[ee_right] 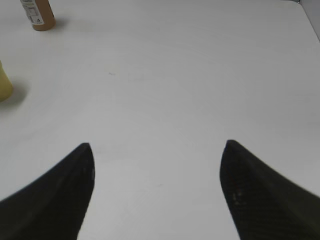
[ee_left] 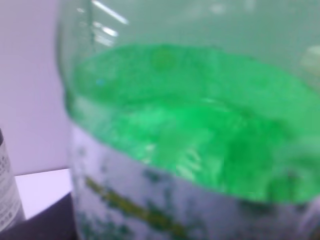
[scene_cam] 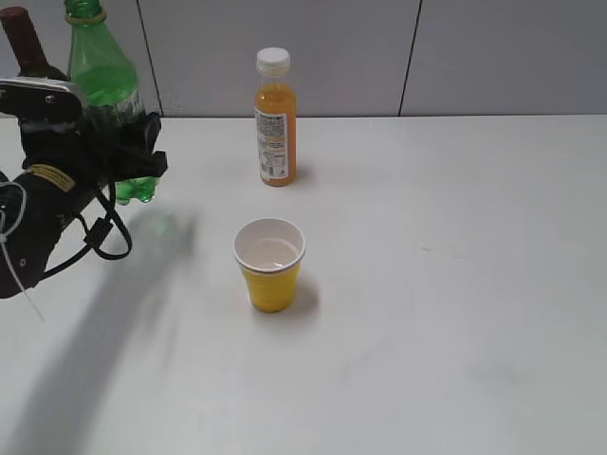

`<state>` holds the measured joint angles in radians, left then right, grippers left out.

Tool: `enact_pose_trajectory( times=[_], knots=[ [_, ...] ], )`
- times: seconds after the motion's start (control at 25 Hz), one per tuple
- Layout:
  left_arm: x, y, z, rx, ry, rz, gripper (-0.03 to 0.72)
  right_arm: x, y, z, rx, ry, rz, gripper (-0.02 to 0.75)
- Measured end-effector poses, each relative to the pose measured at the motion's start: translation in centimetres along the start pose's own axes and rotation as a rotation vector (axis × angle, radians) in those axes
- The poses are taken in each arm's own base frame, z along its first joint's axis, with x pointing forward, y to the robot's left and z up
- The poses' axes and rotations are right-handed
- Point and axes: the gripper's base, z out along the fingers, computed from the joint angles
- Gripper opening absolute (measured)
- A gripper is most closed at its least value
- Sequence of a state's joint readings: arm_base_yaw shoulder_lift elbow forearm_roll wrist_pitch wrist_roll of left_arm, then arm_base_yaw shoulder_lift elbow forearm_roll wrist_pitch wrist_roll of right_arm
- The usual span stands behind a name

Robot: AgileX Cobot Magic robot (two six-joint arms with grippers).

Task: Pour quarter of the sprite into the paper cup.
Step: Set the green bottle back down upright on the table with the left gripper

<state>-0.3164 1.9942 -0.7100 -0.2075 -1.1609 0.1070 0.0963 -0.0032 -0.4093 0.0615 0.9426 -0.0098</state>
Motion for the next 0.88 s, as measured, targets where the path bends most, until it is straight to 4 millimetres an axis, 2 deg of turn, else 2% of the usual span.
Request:
enact_pose_trajectory(
  times=[0.2,0.68,0.88],
  knots=[
    [1.0,-0.2,1.1,0.002,0.01,0.003,0.462,0.0,0.0,0.0,0.0,0.0,0.0,0.59],
    [4.1,-0.4,1.2,-0.001,0.089,-0.089,0.462,0.0,0.0,0.0,0.0,0.0,0.0,0.59],
    [4.0,0.0,1.7,-0.02,0.079,-0.112,0.462,0.0,0.0,0.0,0.0,0.0,0.0,0.59]
  ],
)
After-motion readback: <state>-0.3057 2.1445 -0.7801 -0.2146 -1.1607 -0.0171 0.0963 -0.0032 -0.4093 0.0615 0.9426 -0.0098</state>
